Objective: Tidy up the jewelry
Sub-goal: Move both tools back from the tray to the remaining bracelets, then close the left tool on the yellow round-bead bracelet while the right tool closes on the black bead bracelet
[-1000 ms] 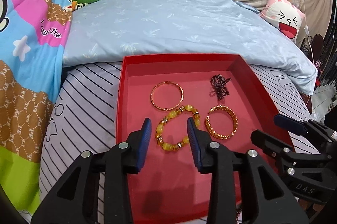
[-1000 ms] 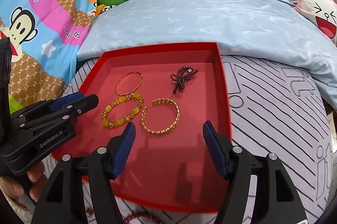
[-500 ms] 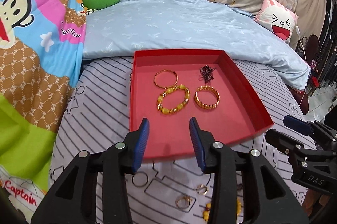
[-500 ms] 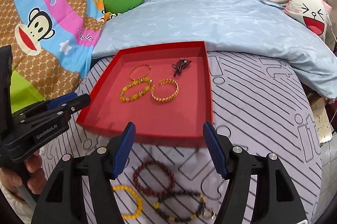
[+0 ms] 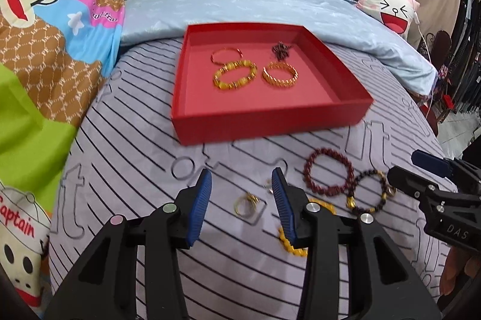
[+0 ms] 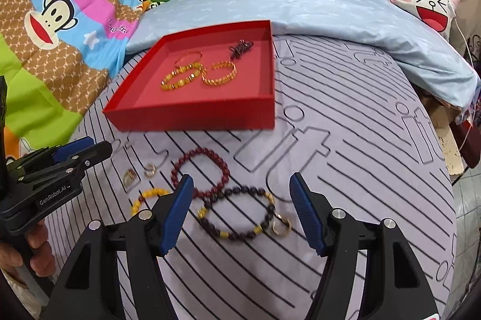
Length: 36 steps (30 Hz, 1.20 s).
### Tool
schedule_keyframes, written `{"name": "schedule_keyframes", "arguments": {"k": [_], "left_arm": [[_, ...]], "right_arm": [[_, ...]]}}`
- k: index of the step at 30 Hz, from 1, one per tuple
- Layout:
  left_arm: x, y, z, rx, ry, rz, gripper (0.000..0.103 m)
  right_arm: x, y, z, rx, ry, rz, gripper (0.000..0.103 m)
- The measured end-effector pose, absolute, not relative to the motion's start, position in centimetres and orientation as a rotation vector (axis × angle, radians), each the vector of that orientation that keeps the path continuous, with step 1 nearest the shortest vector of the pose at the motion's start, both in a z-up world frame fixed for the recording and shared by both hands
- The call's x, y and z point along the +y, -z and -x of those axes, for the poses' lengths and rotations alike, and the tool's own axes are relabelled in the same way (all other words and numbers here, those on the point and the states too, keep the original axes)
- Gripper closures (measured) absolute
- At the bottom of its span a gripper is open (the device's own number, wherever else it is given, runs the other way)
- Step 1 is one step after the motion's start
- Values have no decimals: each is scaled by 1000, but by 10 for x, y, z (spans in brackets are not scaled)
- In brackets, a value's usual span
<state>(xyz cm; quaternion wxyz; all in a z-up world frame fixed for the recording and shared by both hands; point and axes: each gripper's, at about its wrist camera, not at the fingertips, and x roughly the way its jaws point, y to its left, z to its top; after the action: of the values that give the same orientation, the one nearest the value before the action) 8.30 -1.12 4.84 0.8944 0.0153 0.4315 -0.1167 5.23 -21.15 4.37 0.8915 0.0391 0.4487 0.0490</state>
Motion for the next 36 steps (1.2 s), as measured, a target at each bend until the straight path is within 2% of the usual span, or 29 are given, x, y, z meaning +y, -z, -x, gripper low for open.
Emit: {"name": "schedule_keyframes", "arguments": {"k": [15,21,24,27,29,36], "left_arm": [[-42,-5,-62,971,249,-63,62],[-46,-2,-58,946,240,-109,62],[-45,-2,-56,938,242,-119,70],[-44,-3,-56,936,240,-121,81],[-42,-3,-55,934,232,-125,94],[-28,-3,-54,940,205,-101,95]], "right_arm": [[-222,-27,-32,961,-75,-110,39],[-222,-23,-32,969,-78,-115,39],[-221,-22,-32,973,-81,-116,39],[-220,-20,-32,976,-82,-115,39],[-220,-18,-33,978,-82,-115,39],[-222,-14,-40,981,-80,-109,40]]}}
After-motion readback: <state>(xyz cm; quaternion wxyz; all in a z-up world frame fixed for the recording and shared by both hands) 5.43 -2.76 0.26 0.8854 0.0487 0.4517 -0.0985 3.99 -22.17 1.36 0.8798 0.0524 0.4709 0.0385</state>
